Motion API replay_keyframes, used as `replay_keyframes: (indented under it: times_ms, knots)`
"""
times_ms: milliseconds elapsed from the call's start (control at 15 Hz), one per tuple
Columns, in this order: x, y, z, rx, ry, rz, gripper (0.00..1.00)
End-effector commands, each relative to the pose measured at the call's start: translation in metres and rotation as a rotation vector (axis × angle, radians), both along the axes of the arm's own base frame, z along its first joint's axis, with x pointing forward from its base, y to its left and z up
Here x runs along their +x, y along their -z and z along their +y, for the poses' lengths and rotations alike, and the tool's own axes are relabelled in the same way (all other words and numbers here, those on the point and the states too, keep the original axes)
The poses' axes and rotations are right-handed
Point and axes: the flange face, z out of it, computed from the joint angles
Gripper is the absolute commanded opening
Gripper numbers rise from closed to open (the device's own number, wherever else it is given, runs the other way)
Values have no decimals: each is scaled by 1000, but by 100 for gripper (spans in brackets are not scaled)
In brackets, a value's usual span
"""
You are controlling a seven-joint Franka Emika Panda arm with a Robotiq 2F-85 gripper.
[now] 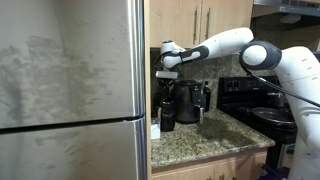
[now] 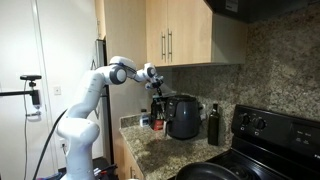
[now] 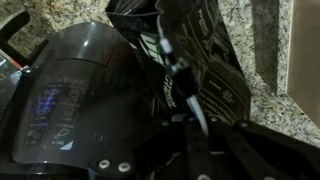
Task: Take the object and put it near the stove
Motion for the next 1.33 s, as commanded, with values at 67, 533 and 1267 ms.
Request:
replay_keyframes:
  times_ms: [67,533,1267]
  knots:
    - [-24,-12,-41,-52,-34,177,1]
    - [-83,-32,-95,-41,-184,421,1]
    - [-171,-36,-217,107,-418,528,1]
